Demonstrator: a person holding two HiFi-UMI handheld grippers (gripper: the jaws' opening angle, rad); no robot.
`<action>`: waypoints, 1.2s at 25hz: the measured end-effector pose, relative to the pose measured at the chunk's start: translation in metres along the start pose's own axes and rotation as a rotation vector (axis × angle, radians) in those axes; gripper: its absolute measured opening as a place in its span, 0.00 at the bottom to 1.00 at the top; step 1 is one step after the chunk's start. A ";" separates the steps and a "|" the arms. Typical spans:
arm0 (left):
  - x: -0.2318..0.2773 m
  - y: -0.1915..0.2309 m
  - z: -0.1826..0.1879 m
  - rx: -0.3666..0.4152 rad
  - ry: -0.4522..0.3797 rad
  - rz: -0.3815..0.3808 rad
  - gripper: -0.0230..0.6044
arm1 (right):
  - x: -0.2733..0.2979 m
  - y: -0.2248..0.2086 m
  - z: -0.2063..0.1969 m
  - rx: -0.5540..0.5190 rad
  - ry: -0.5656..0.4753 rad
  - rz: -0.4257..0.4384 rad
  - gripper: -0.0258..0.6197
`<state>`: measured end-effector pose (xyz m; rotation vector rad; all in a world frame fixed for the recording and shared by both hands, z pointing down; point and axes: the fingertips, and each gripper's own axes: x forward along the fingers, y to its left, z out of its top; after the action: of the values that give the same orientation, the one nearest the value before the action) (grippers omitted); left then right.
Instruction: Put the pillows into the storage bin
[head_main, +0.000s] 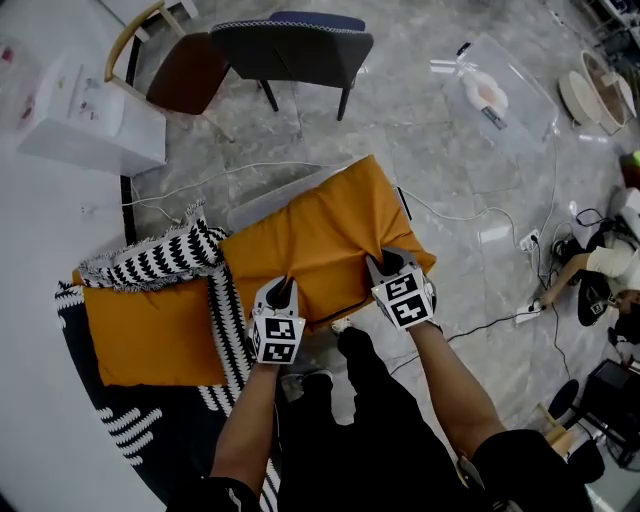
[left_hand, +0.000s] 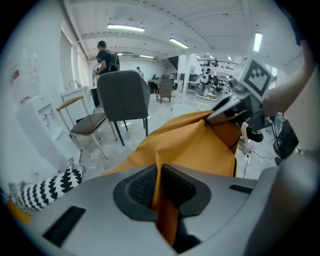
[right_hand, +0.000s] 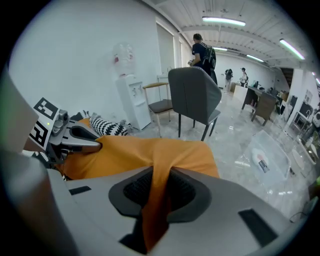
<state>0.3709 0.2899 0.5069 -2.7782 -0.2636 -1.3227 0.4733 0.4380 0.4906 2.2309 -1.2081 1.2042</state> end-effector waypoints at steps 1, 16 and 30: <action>0.007 0.006 -0.005 -0.029 0.012 0.010 0.13 | 0.009 -0.004 -0.005 0.011 0.025 0.008 0.21; -0.008 0.034 -0.022 -0.171 0.018 0.107 0.46 | 0.012 0.049 -0.043 0.038 0.120 0.103 0.68; -0.087 0.089 -0.082 -0.404 -0.022 0.258 0.48 | 0.035 0.159 0.014 -0.188 0.002 0.245 0.73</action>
<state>0.2694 0.1808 0.4935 -3.0046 0.3947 -1.4100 0.3624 0.3182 0.4945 1.9893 -1.5609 1.1239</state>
